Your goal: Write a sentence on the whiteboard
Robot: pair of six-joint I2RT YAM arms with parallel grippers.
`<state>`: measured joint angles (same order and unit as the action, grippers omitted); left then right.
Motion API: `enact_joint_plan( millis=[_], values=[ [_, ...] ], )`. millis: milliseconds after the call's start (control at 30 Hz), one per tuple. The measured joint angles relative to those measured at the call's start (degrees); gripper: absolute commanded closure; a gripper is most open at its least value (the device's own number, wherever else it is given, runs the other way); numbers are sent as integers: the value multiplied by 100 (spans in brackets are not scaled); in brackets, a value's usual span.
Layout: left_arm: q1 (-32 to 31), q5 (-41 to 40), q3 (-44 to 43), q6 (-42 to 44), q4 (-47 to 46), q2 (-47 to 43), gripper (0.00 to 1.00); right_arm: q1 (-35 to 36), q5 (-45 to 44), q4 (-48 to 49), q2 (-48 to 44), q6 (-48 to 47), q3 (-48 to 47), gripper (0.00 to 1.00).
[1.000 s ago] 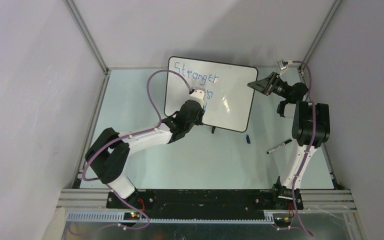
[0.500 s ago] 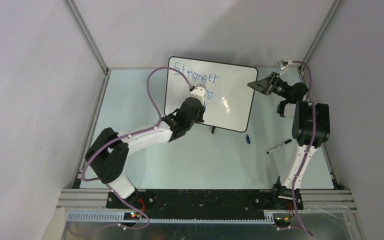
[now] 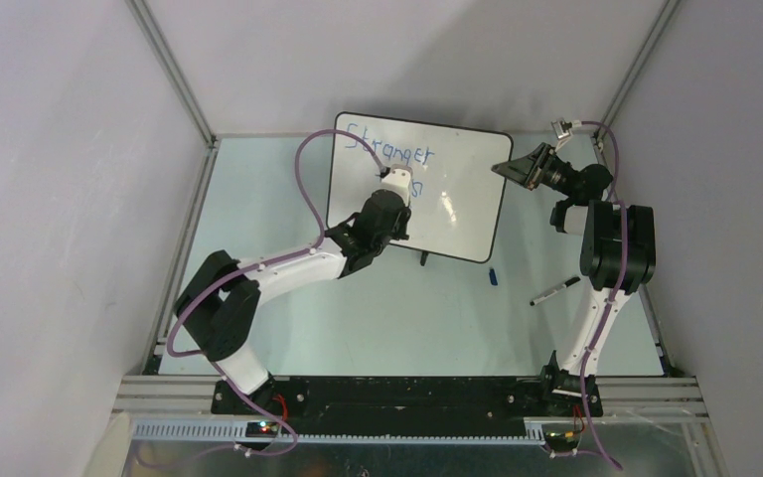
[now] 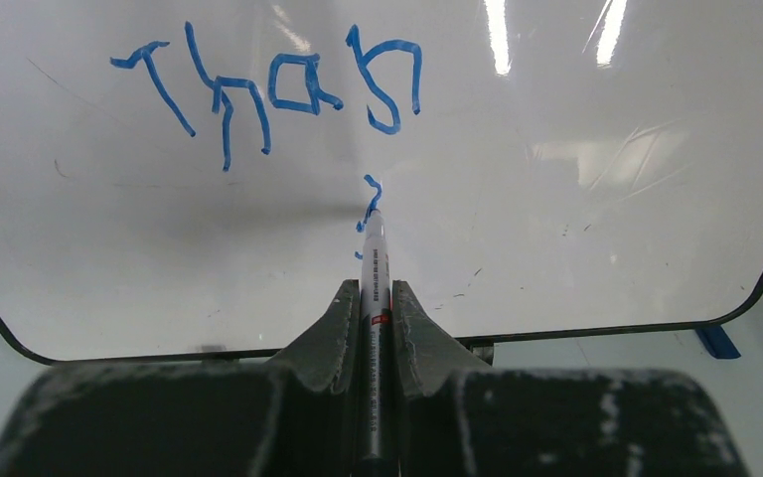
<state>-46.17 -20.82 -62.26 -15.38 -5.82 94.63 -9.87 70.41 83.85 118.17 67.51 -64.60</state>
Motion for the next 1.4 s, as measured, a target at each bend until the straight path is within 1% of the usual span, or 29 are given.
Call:
enact_joint_plan(
  millis=[400, 1100, 1400],
  values=[
    [0, 22, 0, 4, 0, 0, 100, 0, 0, 0, 0, 2, 0, 100],
    [0, 409, 0, 142, 4, 0, 100, 0, 2, 0, 0, 0, 0, 100],
    [0, 470, 0, 221, 151, 0, 100, 0, 2, 0, -2, 0, 0, 100]
  ],
)
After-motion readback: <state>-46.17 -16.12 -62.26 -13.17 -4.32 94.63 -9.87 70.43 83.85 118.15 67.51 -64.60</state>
